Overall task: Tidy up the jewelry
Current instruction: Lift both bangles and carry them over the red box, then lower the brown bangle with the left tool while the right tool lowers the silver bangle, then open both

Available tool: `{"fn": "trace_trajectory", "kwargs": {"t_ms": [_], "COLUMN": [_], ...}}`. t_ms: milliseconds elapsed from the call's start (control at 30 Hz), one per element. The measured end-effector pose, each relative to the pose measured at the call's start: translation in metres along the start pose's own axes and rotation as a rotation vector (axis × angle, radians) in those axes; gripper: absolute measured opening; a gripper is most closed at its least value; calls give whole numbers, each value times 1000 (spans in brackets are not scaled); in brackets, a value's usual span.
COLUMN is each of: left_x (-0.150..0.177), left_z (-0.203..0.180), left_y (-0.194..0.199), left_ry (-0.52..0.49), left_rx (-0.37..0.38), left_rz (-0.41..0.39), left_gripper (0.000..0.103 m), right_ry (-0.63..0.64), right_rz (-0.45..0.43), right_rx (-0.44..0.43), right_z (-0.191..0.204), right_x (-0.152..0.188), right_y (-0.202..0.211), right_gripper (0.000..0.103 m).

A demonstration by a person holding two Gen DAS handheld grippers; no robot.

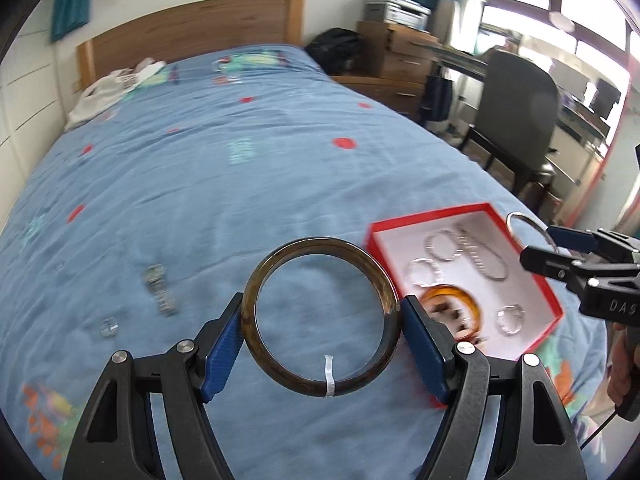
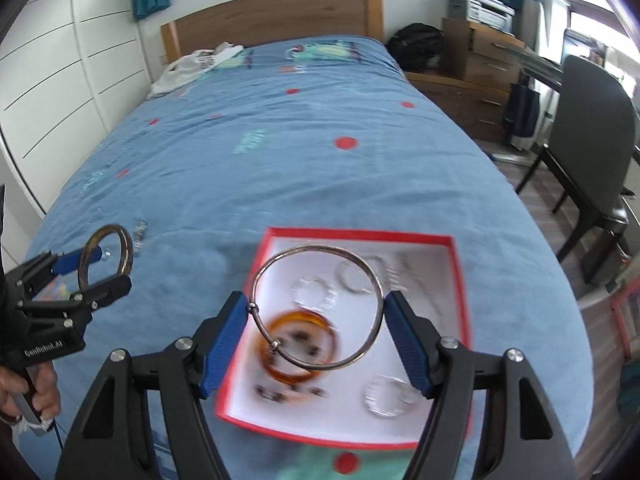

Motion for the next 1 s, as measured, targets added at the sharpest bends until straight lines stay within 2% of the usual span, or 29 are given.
{"fn": "trace_trajectory", "kwargs": {"t_ms": [167, 400, 600, 767, 1000], "left_x": [-8, -10, -15, -16, 4], "left_z": [-40, -74, -95, -106, -115], "left_y": [-24, -52, -77, -96, -116], "left_ry": [-41, -90, -138, -169, -221], "left_rx": [40, 70, 82, 91, 102], "left_rz": [21, 56, 84, 107, 168], "left_gripper": [75, 75, 75, 75, 75], "right_ry": [-22, -19, 26, 116, 235], "right_rz": [29, 61, 70, 88, 165], "right_rx": [10, -11, -45, -63, -121], "right_z": [-34, -57, -66, -72, -71], "right_x": [18, 31, 17, -3, -10], "right_y": [-4, -24, -50, -75, -109], "right_gripper": [69, 69, 69, 69, 69]}}
Point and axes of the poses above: each gripper's, at about its wrist camera, not at the fingertips, and y roughly against the way its jaws point, z to its left, x to its underside, the point moved 10 cm from there along -y, roughly the way its jaws point, and after that the axes turned 1 degree about z, right-handed, at the moved point
